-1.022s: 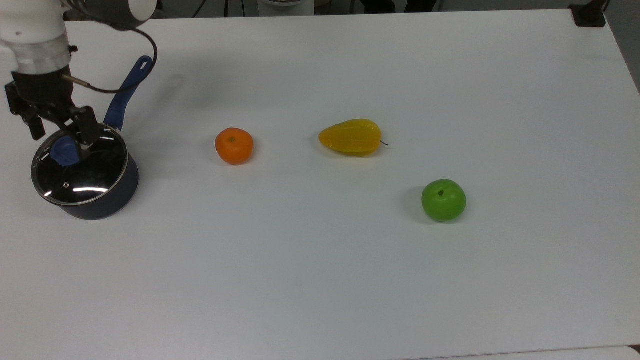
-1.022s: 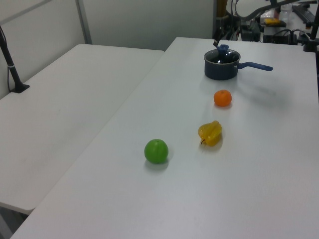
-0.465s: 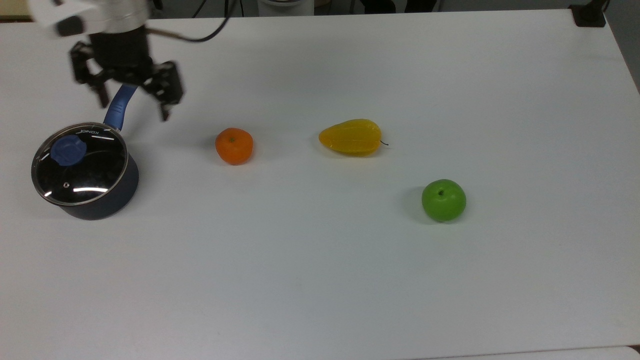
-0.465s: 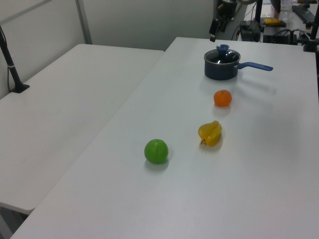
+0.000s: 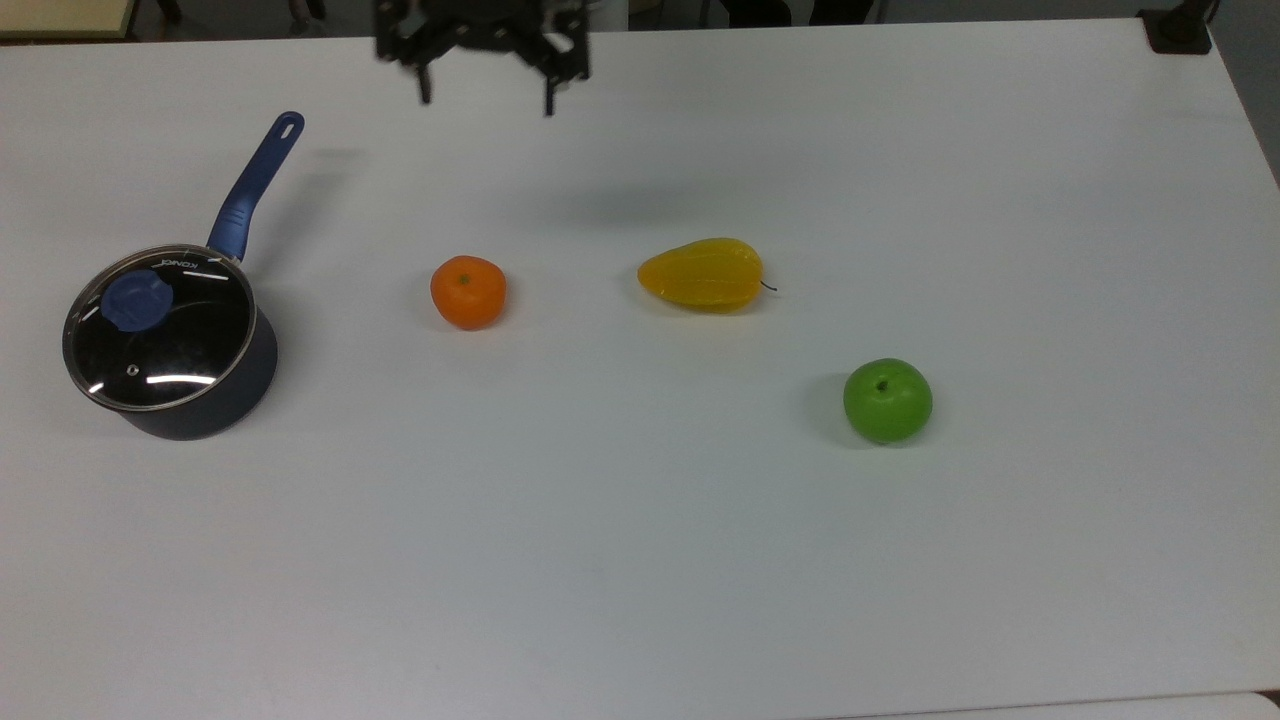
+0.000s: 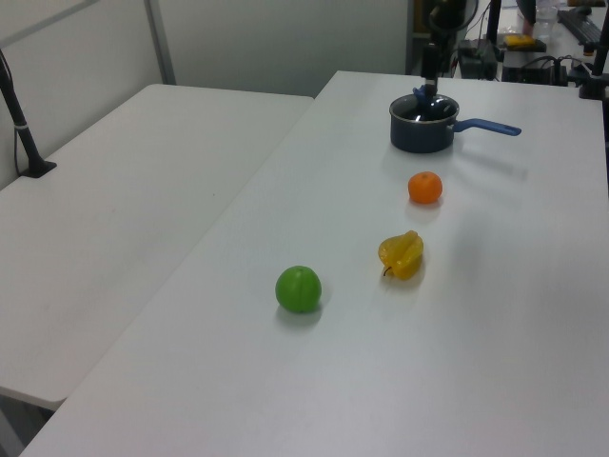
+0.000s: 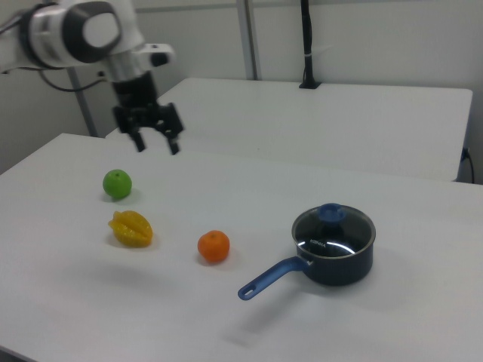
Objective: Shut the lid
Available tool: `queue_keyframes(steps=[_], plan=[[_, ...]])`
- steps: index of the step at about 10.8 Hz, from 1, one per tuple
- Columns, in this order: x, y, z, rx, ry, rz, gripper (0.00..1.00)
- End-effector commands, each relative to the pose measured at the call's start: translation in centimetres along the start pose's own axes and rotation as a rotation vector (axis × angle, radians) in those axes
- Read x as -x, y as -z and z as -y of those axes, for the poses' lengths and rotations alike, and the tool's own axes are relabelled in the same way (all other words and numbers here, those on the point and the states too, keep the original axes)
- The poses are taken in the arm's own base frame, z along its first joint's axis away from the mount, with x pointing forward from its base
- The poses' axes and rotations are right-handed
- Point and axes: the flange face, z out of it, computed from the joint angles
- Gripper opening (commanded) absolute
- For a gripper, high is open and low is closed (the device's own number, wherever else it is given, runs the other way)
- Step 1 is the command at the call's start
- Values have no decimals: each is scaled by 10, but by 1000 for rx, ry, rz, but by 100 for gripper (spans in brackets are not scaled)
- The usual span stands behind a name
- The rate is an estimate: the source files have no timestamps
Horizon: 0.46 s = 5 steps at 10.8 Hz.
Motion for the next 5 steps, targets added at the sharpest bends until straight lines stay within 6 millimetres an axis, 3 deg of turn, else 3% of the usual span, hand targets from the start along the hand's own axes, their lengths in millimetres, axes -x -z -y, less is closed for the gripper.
queue_keyframes(steps=[1,5], plan=[[66,11,11,4,2,58,100],[65,16,3,-21,-22,65,100]])
